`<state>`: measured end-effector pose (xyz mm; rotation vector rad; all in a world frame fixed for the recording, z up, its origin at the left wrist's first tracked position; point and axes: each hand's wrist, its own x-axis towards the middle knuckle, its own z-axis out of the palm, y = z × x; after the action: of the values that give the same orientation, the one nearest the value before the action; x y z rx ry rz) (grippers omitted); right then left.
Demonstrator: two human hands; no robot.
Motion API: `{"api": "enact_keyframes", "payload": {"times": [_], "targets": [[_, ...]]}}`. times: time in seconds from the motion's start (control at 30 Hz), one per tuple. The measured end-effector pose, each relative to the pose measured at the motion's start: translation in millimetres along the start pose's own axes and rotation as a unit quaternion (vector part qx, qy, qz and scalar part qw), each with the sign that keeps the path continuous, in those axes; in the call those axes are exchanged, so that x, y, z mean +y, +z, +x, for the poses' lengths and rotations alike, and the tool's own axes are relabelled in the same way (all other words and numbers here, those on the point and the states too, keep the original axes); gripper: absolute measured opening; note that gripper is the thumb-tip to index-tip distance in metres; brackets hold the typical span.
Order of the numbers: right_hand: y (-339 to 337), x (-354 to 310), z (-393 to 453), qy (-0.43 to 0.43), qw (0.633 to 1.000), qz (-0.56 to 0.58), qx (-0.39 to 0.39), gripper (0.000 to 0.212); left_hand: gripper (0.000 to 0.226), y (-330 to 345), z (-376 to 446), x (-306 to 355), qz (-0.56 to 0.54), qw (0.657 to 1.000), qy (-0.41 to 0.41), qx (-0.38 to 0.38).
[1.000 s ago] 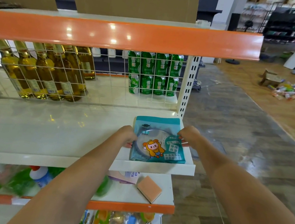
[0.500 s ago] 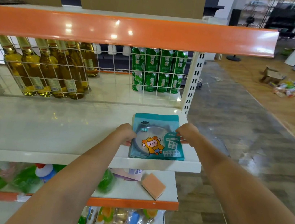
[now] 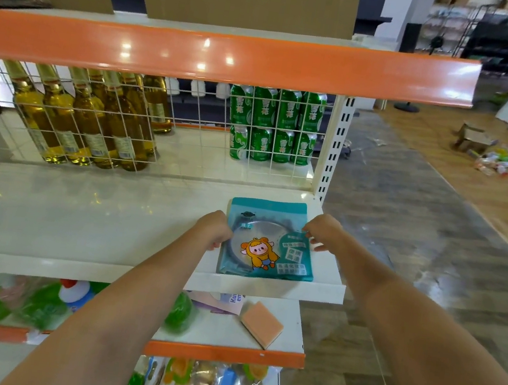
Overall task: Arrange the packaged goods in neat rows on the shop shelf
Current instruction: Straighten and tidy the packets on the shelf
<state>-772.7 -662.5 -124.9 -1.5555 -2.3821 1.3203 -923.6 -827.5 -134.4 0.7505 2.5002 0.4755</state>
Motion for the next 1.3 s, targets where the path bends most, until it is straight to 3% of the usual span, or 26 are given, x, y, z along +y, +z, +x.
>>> {"api": "enact_keyframes", "payload": {"times": [0.1,0.27,0.43,0.57,0.77,1.0,1.3], "targets": [[-3,-13,0,-0.063,0.991,-0.114,0.029,0.028,0.029,-6,-2,6,0.102,0.993,0.041,0.033],[9,-45,-9,-0.194,0.940,-0.272,0.071,0.029,0.043,-15,-5,14,0.203,0.969,0.064,0.122],[37,-61,-12,-0.343,0.861,-0.364,0.092,0.033,0.042,-19,-20,6,0.303,0.933,0.068,0.181],[65,-70,-16,-0.417,0.801,-0.423,0.076,0.035,0.041,-19,-36,-18,0.294,0.942,0.021,0.161],[117,-93,-31,-0.467,0.777,-0.422,0.008,0.037,0.041,-31,-65,-71,0.254,0.954,-0.062,0.145],[174,-150,-75,-0.536,0.758,-0.369,-0.034,0.040,0.044,-70,-103,-139,0.248,0.941,-0.140,0.181],[272,-212,-137,-0.546,0.742,-0.380,-0.085,0.044,0.046,-119,-158,-249,0.225,0.937,-0.200,0.179]]}}
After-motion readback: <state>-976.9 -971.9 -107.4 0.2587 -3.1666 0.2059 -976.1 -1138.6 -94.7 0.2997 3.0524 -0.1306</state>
